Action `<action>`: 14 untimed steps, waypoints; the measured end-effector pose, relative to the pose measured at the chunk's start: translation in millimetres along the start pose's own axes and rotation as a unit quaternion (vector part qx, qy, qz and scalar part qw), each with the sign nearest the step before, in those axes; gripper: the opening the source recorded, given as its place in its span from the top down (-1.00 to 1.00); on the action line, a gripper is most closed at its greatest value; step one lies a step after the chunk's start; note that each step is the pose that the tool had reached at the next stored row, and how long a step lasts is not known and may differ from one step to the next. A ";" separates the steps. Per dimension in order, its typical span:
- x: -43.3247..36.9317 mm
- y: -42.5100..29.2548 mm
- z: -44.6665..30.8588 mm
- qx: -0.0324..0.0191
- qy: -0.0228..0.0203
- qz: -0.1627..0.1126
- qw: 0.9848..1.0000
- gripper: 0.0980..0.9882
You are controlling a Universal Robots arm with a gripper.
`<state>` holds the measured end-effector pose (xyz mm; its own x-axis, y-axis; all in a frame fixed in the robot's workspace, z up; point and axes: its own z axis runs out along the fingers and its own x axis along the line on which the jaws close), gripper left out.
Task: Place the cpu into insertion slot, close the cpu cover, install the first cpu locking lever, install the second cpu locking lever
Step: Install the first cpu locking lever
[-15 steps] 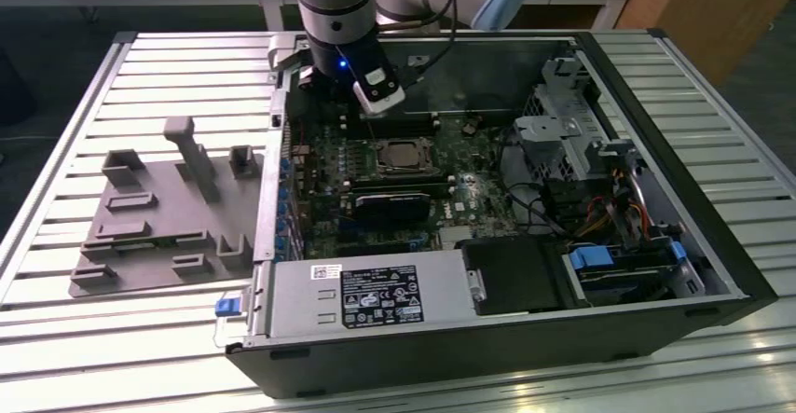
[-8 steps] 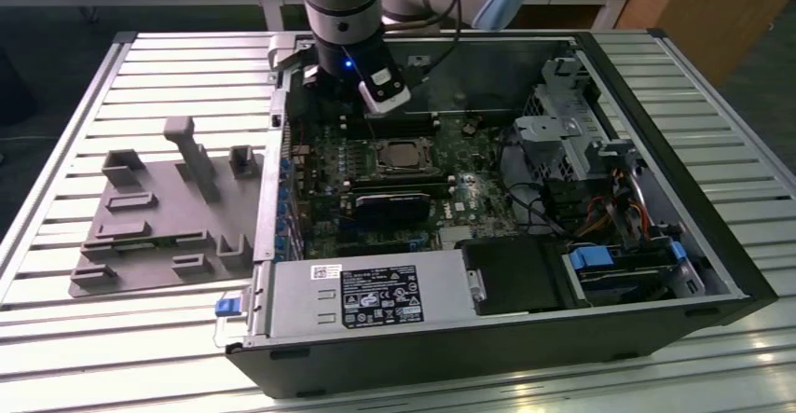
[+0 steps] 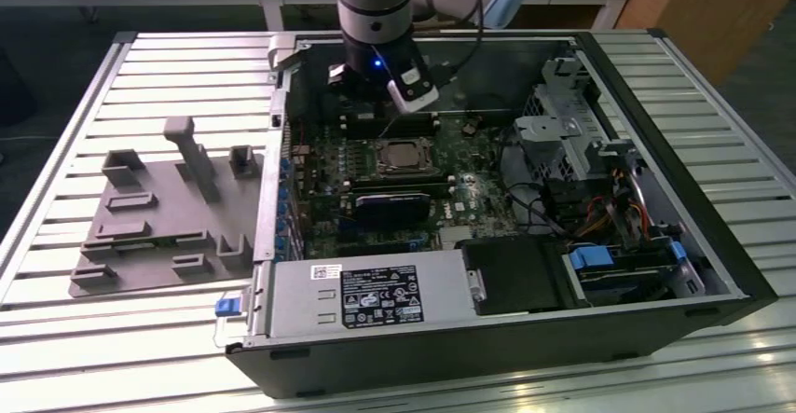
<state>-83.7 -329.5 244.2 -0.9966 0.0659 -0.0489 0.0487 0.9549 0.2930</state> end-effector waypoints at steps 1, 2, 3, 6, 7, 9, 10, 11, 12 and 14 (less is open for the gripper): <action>-3.7 0.2 0.3 0.000 0.000 0.000 1.000 0.99; -6.3 0.3 0.4 0.000 0.001 0.000 1.000 0.99; -7.3 0.3 0.5 0.000 0.001 0.000 1.000 0.99; -7.6 0.3 0.5 0.000 0.001 0.001 1.000 0.99; -7.6 0.4 0.6 0.000 0.001 0.001 1.000 0.99; -7.6 0.3 0.9 0.000 0.000 0.000 1.000 0.99; -7.3 0.1 1.4 0.001 -0.002 0.000 1.000 0.99; -7.1 0.0 1.5 0.001 -0.007 -0.002 1.000 0.99; -7.1 0.0 1.7 0.001 -0.014 -0.004 1.000 0.99; -6.8 -0.1 1.9 0.001 -0.028 -0.008 1.000 0.99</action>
<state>-76.8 -329.5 242.7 -0.9920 0.0659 -0.1074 0.0322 0.9564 0.2902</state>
